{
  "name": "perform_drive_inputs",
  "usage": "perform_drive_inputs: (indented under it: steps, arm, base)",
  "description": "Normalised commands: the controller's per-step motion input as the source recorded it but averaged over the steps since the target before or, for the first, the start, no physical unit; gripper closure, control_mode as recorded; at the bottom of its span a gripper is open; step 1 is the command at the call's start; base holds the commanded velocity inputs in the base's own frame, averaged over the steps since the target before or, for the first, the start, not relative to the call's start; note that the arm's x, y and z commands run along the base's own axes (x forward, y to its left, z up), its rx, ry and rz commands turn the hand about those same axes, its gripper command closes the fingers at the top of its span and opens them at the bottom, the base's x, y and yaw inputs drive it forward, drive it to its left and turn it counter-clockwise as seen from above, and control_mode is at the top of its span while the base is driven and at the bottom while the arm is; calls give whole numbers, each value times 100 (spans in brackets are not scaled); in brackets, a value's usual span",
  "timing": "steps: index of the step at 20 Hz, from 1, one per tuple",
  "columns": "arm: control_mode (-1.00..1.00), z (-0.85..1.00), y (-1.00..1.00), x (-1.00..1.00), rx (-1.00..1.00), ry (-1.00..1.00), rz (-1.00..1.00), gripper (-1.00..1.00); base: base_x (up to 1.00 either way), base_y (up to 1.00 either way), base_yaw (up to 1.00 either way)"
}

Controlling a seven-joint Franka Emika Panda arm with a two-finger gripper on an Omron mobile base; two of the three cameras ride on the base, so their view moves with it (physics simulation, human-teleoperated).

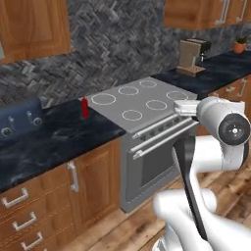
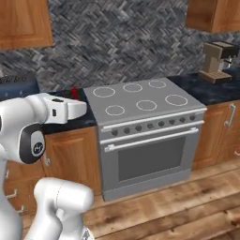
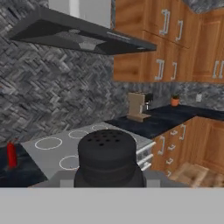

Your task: Collect the turmeric, ketchup, and shaker from the cabinet and place them next to the stove.

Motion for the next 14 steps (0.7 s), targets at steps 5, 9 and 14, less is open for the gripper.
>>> perform_drive_inputs:
  steps: [5, 9, 14]
  arm:
    - [100, 0, 0, 0, 0, 0, 0, 100]
    - [100, 0, 0, 0, 0, 0, 0, 100]
    - [100, 0, 0, 0, 0, 0, 0, 100]
  base:
    - [100, -72, 7]
    - [100, -66, 16]
    - [100, -59, 20]
